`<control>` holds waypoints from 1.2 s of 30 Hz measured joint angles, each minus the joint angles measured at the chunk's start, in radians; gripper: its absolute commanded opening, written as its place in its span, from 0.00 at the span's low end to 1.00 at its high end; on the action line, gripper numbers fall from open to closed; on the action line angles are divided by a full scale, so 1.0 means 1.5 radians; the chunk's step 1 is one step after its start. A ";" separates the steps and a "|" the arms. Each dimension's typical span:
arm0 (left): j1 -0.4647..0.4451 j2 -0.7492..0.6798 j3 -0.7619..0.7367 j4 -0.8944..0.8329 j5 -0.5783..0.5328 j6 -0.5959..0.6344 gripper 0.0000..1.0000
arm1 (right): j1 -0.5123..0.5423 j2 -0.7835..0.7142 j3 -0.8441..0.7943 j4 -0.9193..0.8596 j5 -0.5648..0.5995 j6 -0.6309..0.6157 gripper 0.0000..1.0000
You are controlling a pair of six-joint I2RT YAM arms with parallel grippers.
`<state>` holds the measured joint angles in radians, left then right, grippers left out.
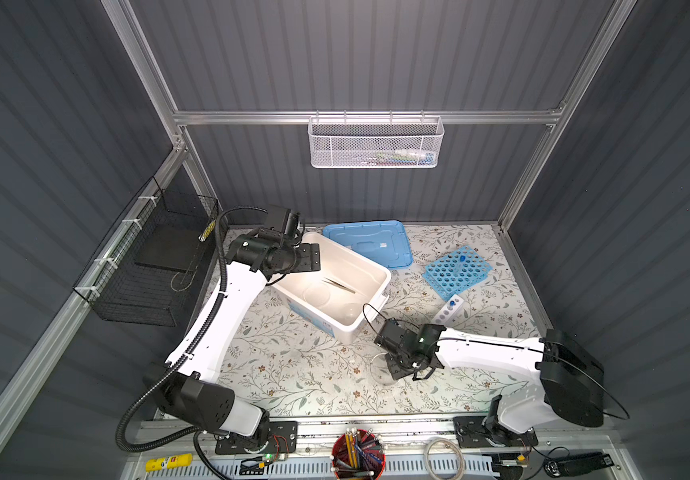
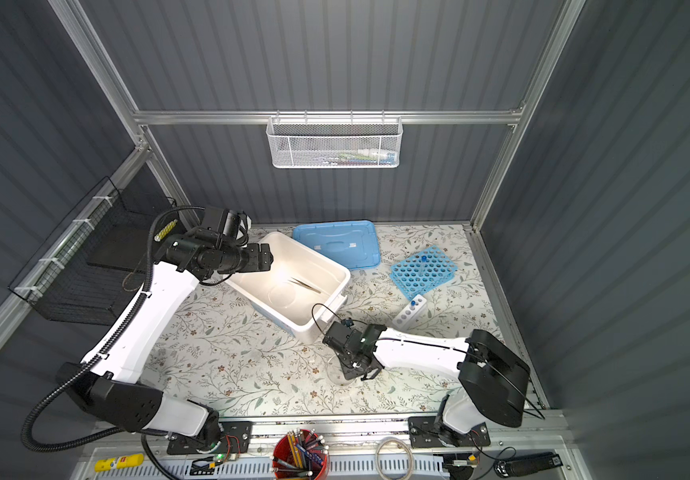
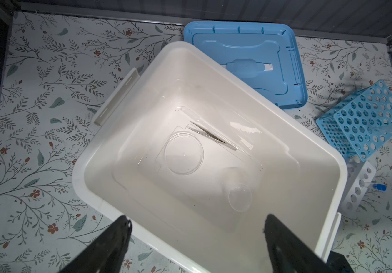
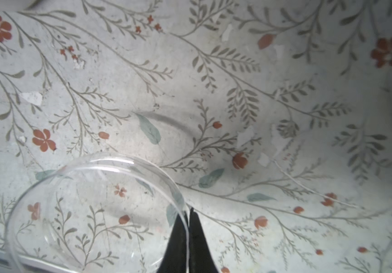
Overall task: Organize the chemistry lab equipment
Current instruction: 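Lower the right gripper onto the clear dish rim on the table and grip it, then carry the clear dish over the bin with the right gripper while the left draws back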
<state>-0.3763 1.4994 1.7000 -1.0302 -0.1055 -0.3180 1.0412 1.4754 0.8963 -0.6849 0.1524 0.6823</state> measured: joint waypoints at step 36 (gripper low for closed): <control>0.181 0.483 0.420 -0.021 0.061 -0.005 0.84 | -0.207 0.336 0.802 -0.218 -0.091 -0.228 0.00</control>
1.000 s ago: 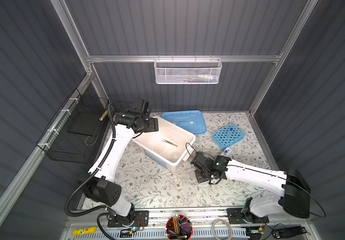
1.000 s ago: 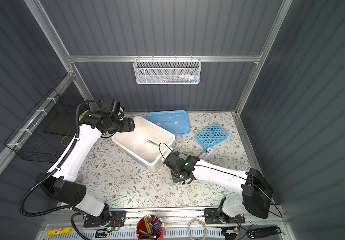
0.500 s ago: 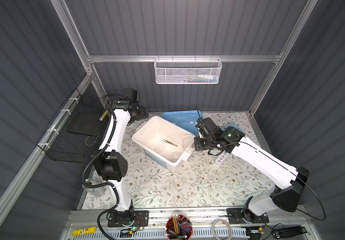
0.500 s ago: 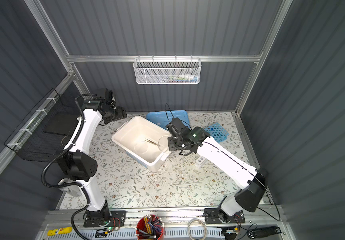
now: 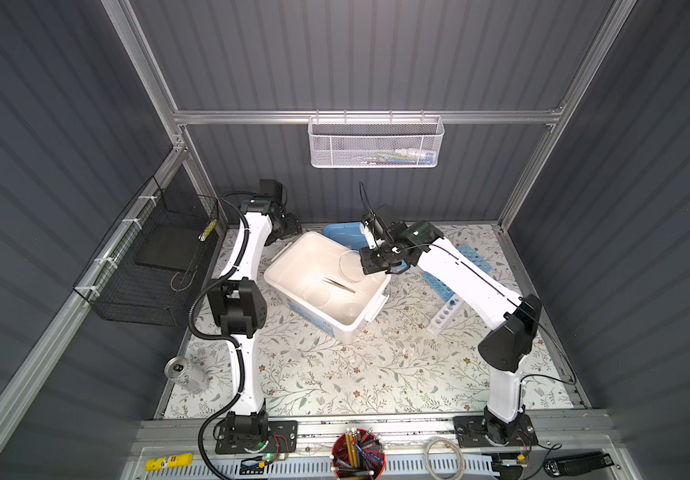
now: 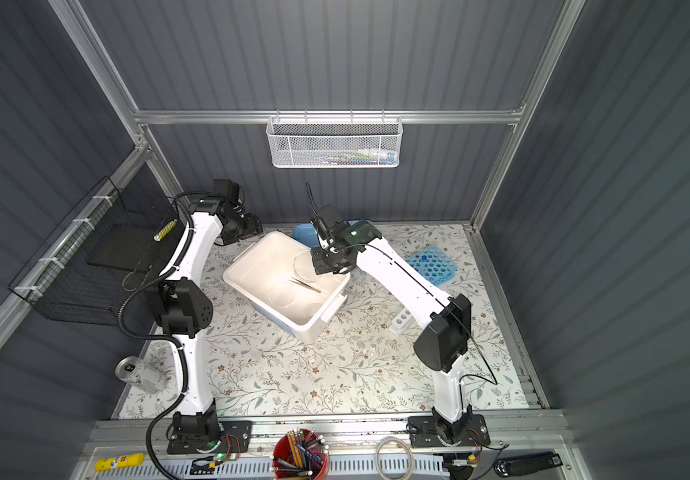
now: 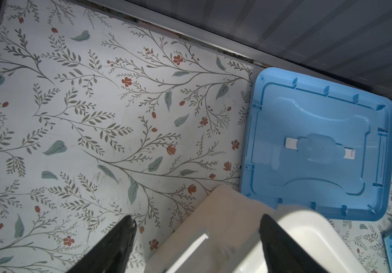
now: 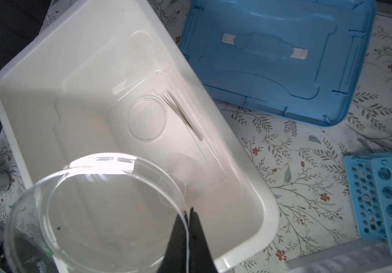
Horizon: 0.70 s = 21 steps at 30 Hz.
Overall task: Organize the chemistry lab equipment
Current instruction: 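Carry the clear dish over the bin with the right gripper while the left draws back, then lower the held clear dish into the bin with the right gripper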
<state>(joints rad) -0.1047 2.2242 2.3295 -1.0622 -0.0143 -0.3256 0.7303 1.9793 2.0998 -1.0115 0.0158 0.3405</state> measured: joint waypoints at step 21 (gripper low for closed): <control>-0.027 -0.004 -0.110 0.010 0.067 -0.018 0.81 | -0.007 0.103 0.080 -0.042 -0.069 -0.043 0.00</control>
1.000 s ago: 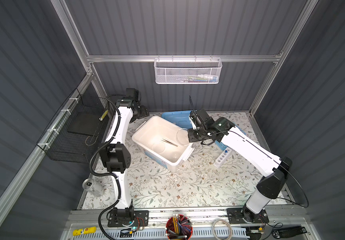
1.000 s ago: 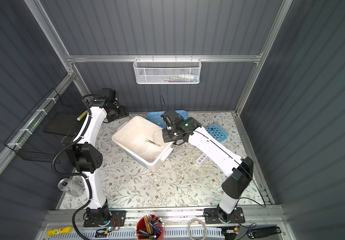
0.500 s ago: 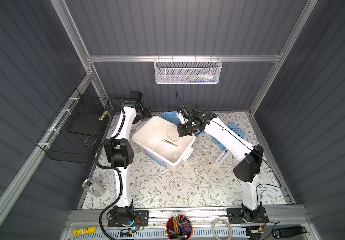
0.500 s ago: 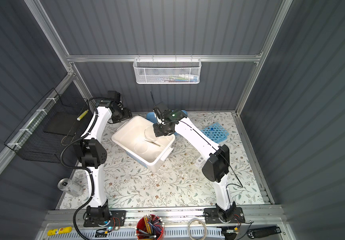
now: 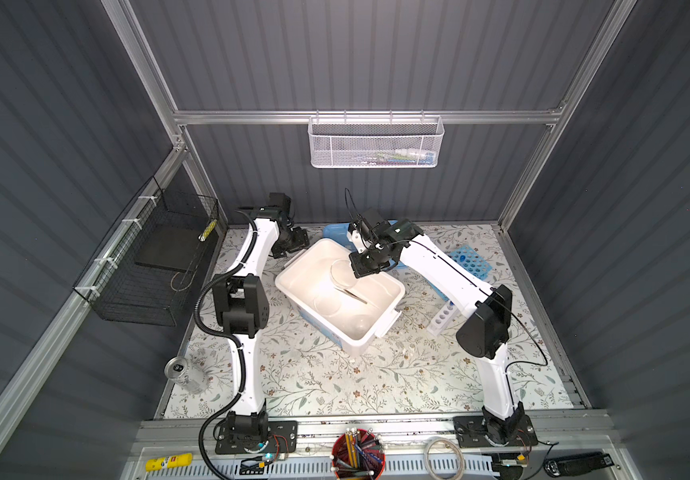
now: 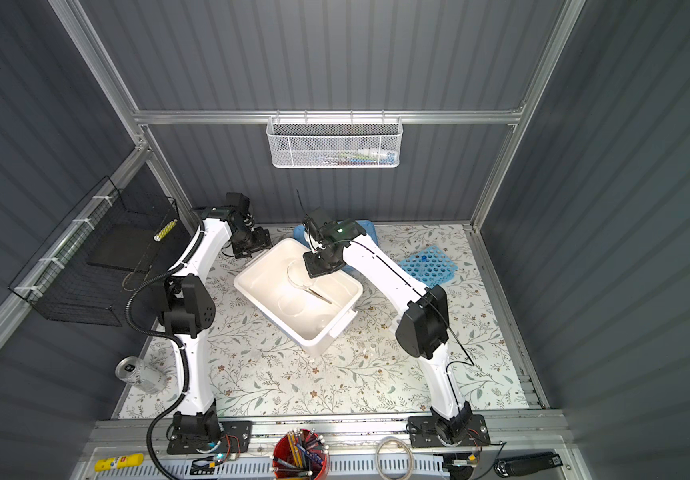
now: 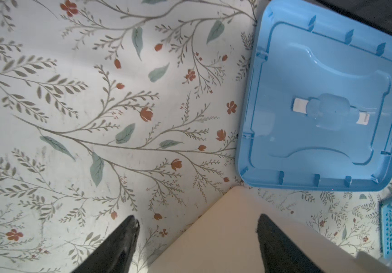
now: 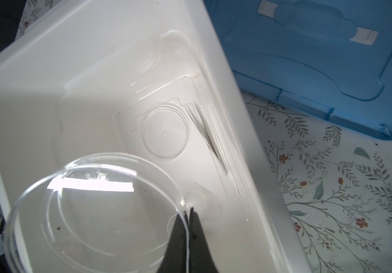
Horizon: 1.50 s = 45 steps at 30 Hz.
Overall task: Organize the chemistry lab equipment
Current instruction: 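Lower the held clear dish into the bin with the right gripper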
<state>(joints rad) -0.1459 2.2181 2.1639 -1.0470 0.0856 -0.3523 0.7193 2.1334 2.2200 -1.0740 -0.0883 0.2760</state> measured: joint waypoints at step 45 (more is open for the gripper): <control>-0.011 -0.003 0.019 0.107 -0.063 -0.100 0.83 | -0.006 0.011 -0.153 0.010 0.077 -0.136 0.00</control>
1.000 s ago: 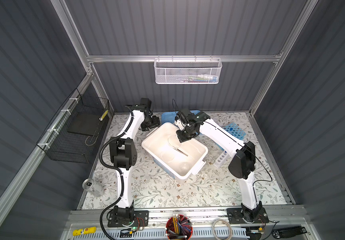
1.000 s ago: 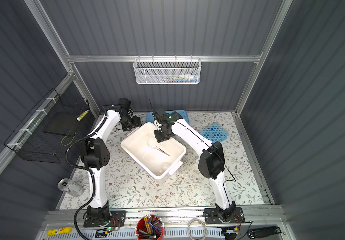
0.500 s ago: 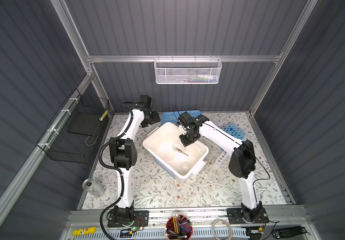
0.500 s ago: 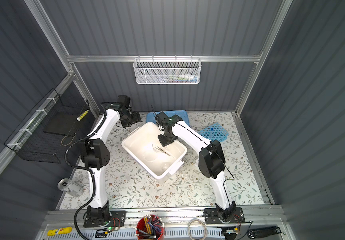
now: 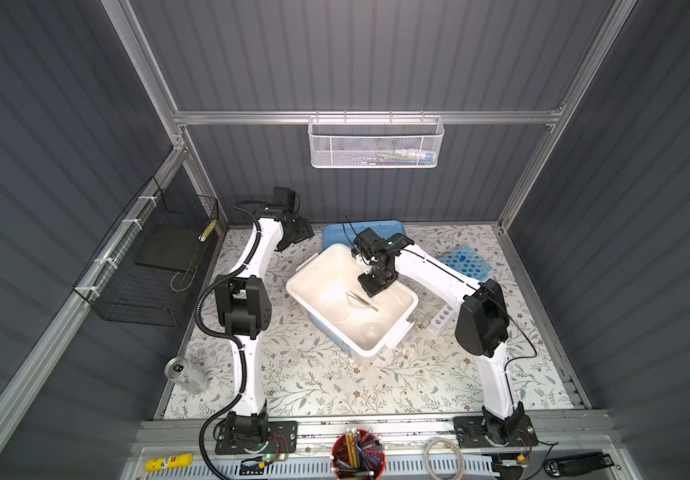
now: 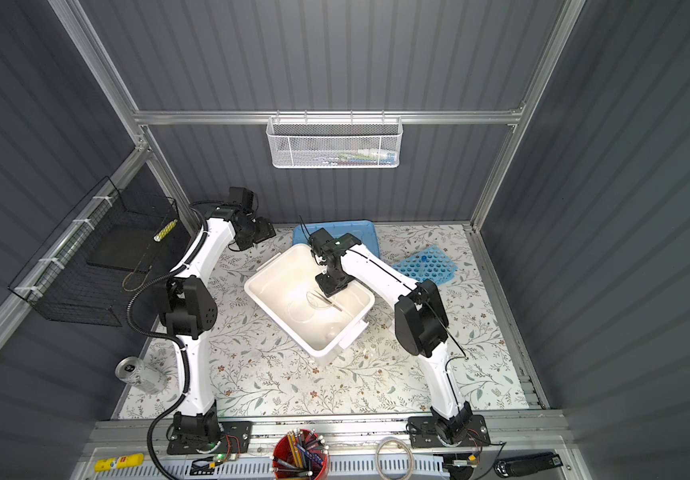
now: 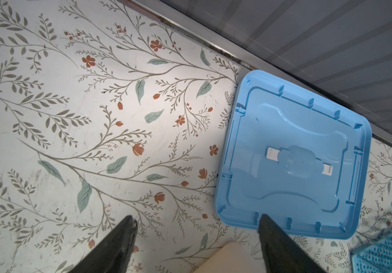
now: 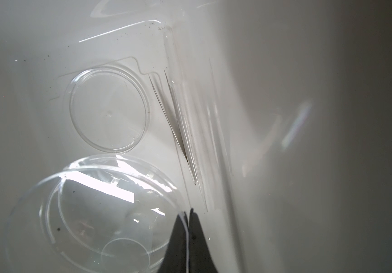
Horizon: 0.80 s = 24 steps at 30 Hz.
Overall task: Organize the chemistry lab equipment
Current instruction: 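Lower the held clear dish into the bin with the right gripper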
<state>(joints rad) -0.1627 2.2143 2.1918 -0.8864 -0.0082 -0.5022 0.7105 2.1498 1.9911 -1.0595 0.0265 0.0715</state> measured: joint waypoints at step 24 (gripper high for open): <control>0.000 -0.117 -0.128 0.054 0.000 0.026 0.83 | 0.058 0.003 -0.034 0.015 0.016 -0.002 0.00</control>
<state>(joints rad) -0.1627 2.0392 2.0003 -0.8055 -0.0078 -0.4629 0.7982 2.1540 1.9400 -1.0370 0.0509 0.0689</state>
